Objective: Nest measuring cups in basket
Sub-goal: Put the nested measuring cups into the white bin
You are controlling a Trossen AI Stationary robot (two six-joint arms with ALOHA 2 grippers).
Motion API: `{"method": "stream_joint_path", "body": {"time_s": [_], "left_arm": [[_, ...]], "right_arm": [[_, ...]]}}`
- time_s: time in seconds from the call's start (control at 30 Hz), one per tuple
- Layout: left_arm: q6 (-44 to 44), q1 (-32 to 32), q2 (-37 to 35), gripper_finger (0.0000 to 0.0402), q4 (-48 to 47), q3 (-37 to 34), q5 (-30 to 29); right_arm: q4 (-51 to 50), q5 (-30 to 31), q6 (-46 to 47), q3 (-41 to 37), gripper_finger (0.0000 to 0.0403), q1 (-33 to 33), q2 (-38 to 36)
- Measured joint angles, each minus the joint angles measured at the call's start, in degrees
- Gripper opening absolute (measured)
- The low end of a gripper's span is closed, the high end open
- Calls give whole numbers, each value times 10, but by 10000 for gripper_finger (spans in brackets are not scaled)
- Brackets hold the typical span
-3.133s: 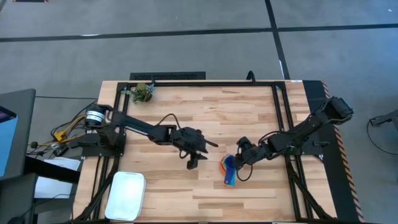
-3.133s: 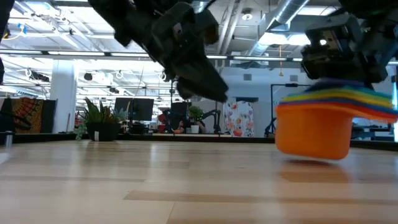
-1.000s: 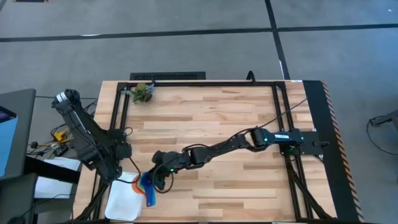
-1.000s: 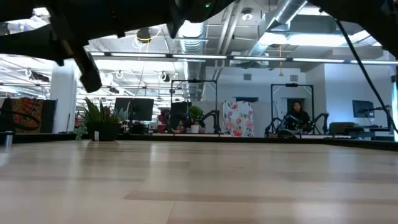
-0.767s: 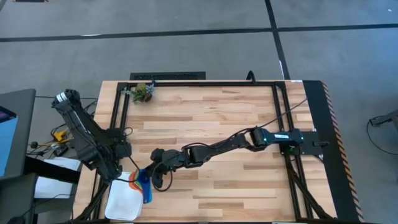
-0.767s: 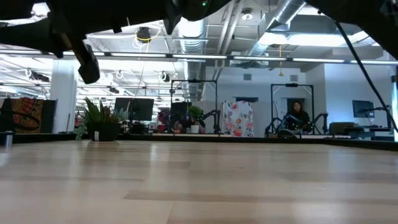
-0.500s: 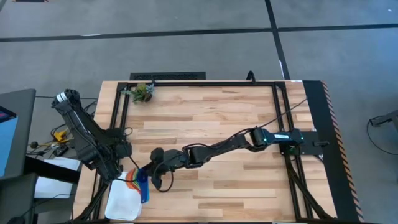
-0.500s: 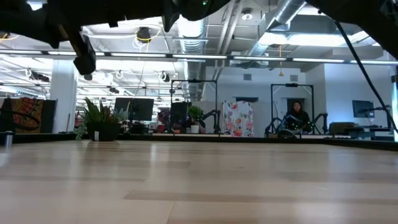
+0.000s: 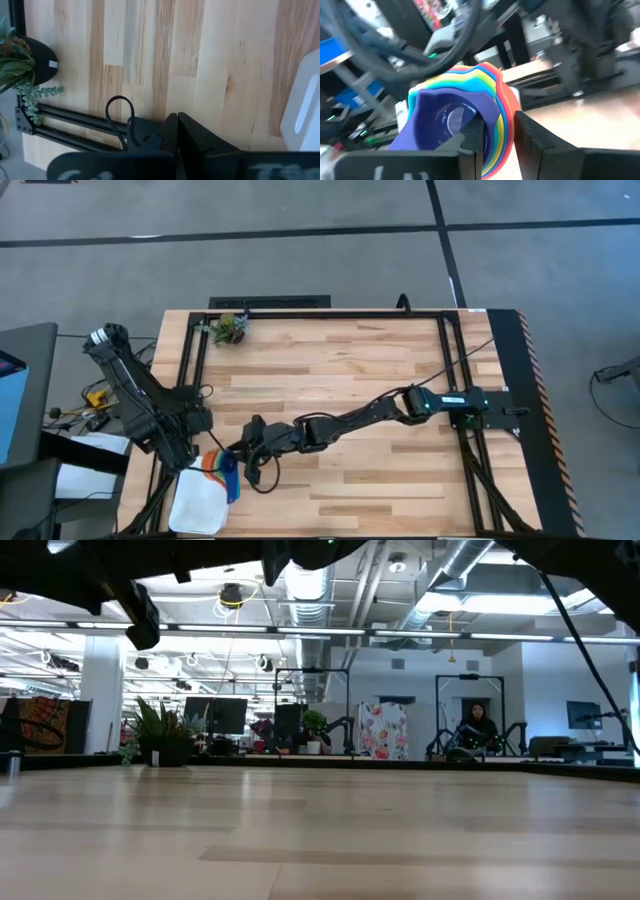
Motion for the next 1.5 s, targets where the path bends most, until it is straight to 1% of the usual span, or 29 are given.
{"method": "stream_joint_path", "body": {"time_s": [0.1, 0.23, 0.37, 0.5, 0.6, 0.8, 1.0, 1.17, 1.3, 1.5], "left_arm": [[-9, 0, 0, 0, 23, 0, 4], [3, -3, 5, 0, 90, 0, 65], [2, -24, 19, 0, 130, 0, 125], [-12, -45, 40, 0, 171, 0, 155], [-12, -62, 62, 0, 217, 0, 160], [-11, -83, 130, 0, 267, 0, 167], [16, -81, 212, 0, 303, 1, 163], [43, -71, 267, 0, 328, 1, 147], [68, -62, 289, 0, 355, 0, 139], [80, -57, 291, 0, 358, 0, 125]], "right_arm": [[-11, -26, 2, 0, 102, 6, 0], [-12, -29, 9, 0, 102, 17, 0], [-13, -35, 21, 0, 102, 22, -1], [-14, -44, 30, 0, 102, 23, -2], [-20, -59, 35, 0, 102, 23, -2], [-23, -74, 36, 0, 102, 31, -2], [-44, -78, 35, -1, 102, 39, -2], [-69, -79, 35, -2, 102, 44, -2], [-72, -83, 41, -2, 102, 47, -2], [-70, -97, 49, -2, 102, 46, -2]]}}
